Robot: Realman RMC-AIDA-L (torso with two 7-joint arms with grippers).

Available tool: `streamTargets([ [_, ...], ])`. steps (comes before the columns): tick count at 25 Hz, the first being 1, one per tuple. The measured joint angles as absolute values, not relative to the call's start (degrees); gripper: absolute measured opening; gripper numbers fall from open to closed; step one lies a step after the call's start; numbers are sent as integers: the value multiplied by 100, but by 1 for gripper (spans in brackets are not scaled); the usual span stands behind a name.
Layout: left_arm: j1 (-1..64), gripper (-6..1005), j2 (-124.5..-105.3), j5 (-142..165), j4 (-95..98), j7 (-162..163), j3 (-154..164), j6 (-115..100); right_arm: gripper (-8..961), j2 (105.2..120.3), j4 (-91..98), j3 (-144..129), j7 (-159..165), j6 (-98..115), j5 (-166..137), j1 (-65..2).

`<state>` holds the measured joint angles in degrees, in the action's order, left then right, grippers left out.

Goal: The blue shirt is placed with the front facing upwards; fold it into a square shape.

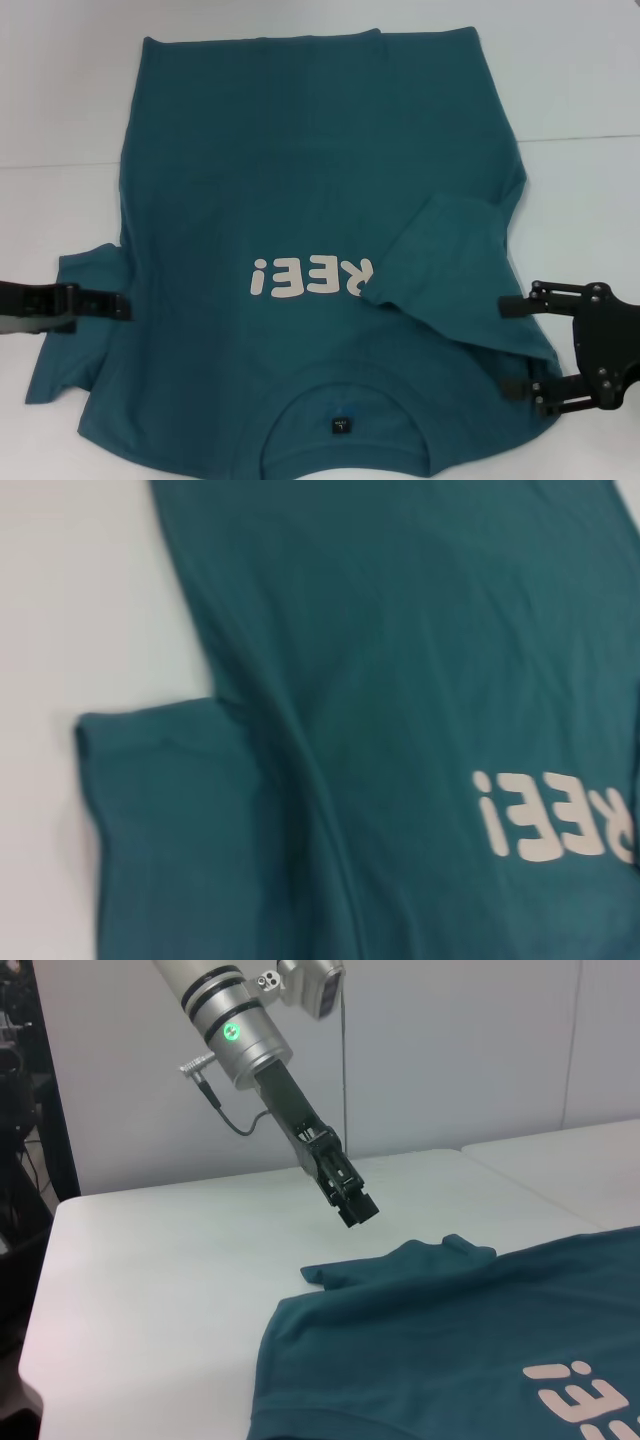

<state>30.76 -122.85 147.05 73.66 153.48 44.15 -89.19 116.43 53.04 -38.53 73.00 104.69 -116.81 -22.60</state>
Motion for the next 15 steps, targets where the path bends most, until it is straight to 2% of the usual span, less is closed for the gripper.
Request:
streamTargets([
  [5, 3029, 868, -12230, 14914, 7414, 15627, 4334, -9021, 929, 11701, 5292, -3853, 7274, 10441, -11681, -2266],
  [15, 2891, 779, -12239, 15075, 7253, 15672, 4160, -9083, 928, 11733, 5139, -3860, 7187, 10274, -11681, -2323],
])
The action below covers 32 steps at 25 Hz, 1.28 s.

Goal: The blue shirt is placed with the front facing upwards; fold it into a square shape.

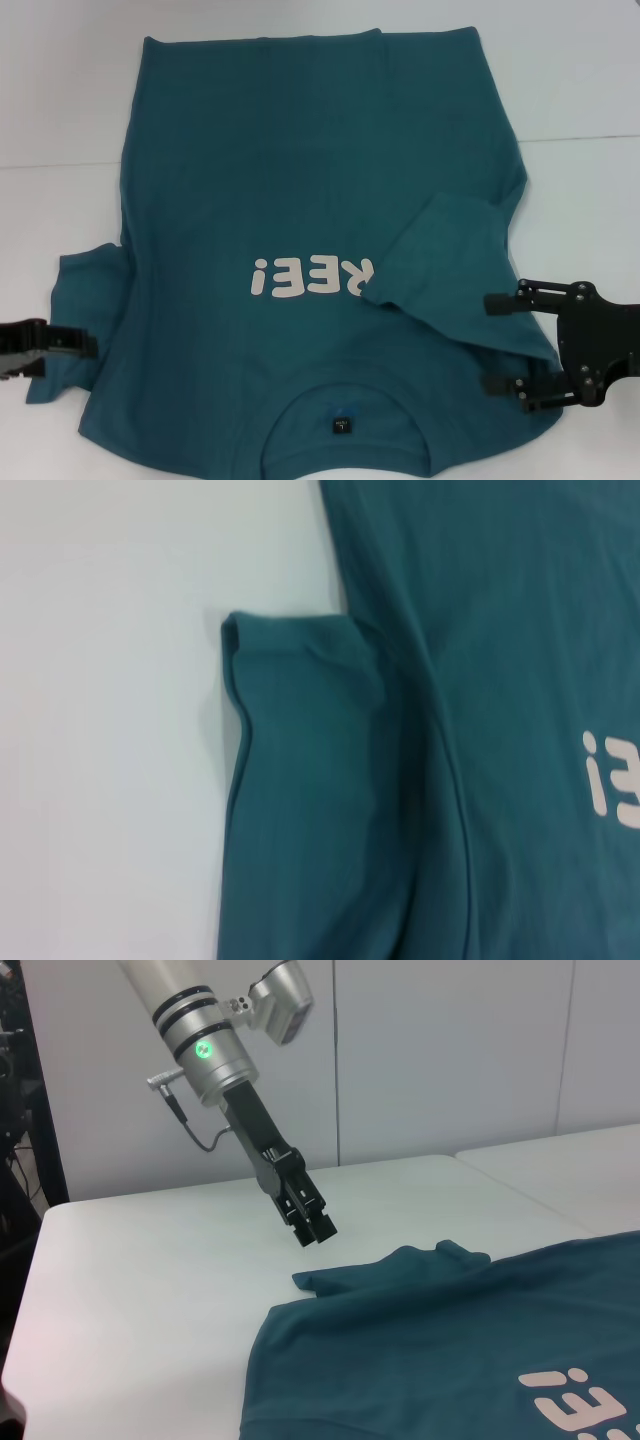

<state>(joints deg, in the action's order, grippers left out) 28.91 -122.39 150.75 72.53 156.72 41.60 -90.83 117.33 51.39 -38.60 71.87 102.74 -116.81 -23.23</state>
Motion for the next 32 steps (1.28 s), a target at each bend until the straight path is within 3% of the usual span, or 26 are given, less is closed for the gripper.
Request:
streamTargets([
  [32, 2918, 785, -12190, 15549, 6681, 15662, 4060, -8600, 927, 11815, 5141, -3920, 7241, 10234, -11752, -2442],
])
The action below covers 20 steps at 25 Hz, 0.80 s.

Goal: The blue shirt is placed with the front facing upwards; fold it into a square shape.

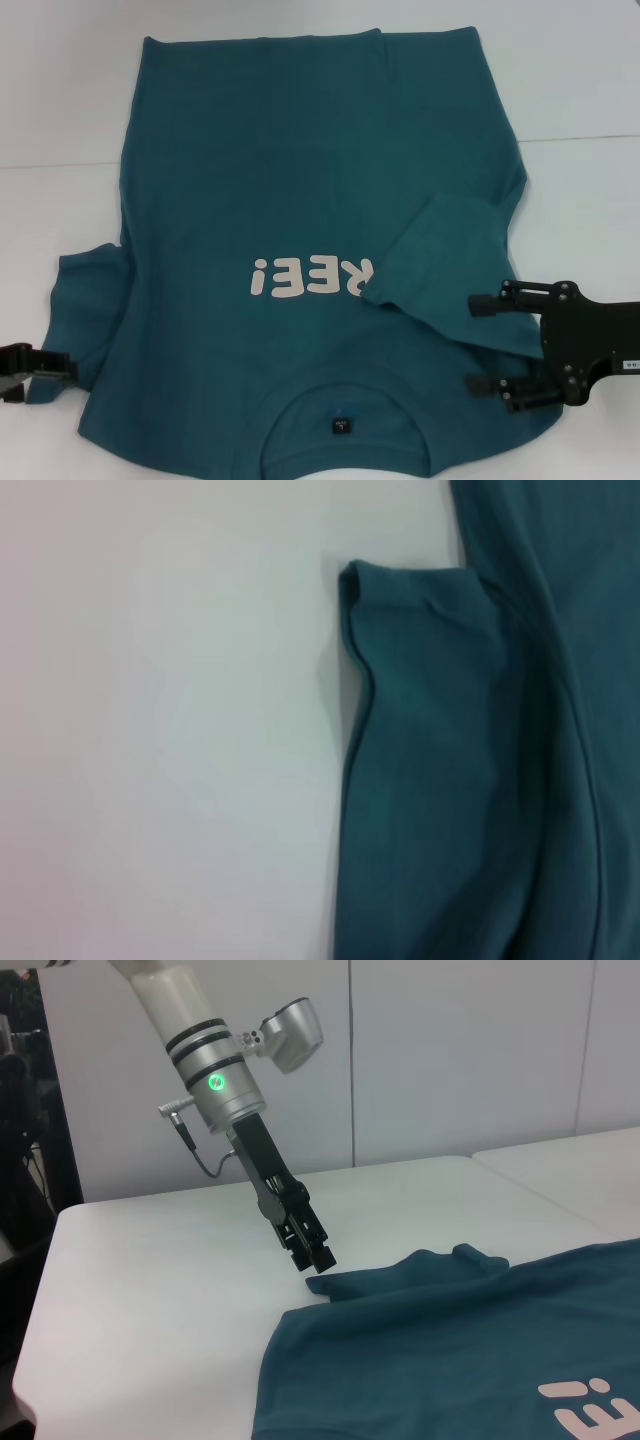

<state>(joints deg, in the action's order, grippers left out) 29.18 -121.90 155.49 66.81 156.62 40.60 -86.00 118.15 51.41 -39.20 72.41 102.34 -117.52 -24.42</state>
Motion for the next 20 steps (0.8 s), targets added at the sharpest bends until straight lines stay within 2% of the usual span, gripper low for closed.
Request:
streamTargets([
  [20, 2910, 790, -12178, 15588, 6466, 15601, 3957, -8380, 926, 11843, 5141, -3920, 7252, 10194, -11793, -2505],
])
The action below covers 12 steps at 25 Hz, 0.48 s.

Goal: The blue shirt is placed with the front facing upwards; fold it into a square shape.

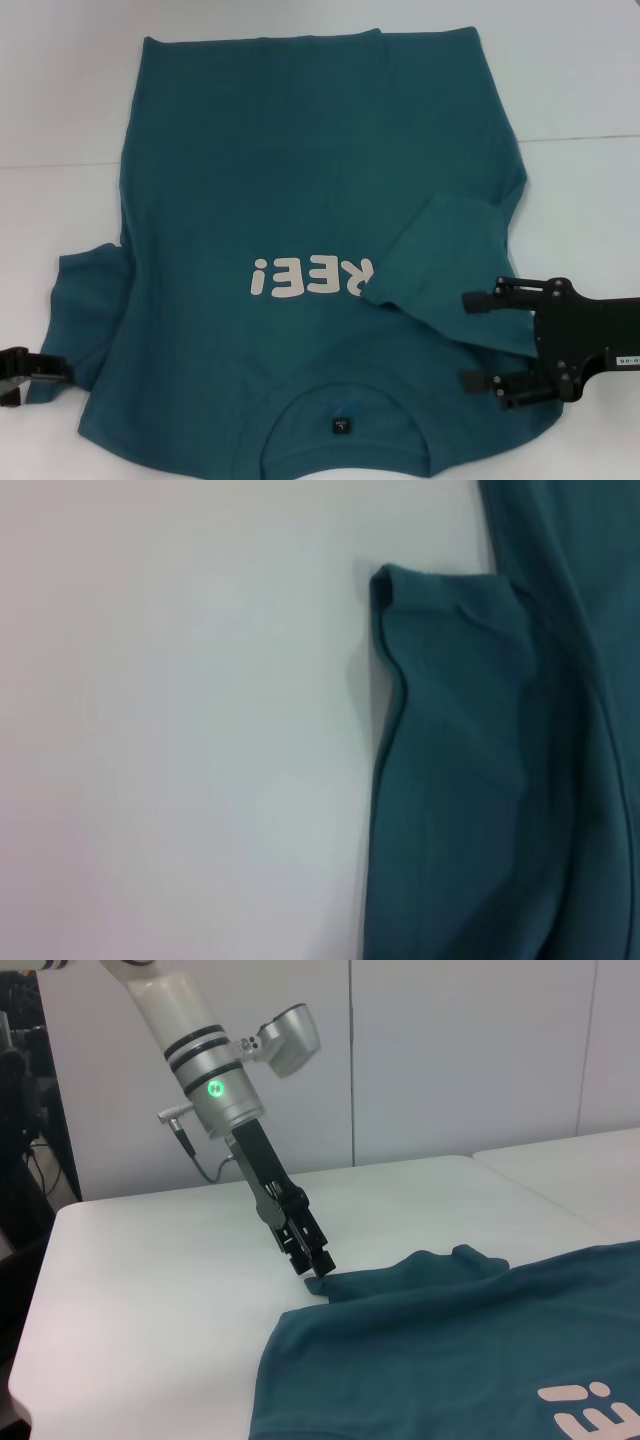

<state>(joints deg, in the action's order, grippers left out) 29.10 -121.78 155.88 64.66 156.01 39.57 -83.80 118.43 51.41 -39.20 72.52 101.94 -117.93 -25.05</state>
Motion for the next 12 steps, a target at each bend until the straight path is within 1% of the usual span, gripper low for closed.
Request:
streamTargets([
  [12, 2987, 785, -12139, 15596, 6286, 15574, 3953, -8220, 926, 11848, 5141, -3911, 7318, 10158, -11813, -2555],
])
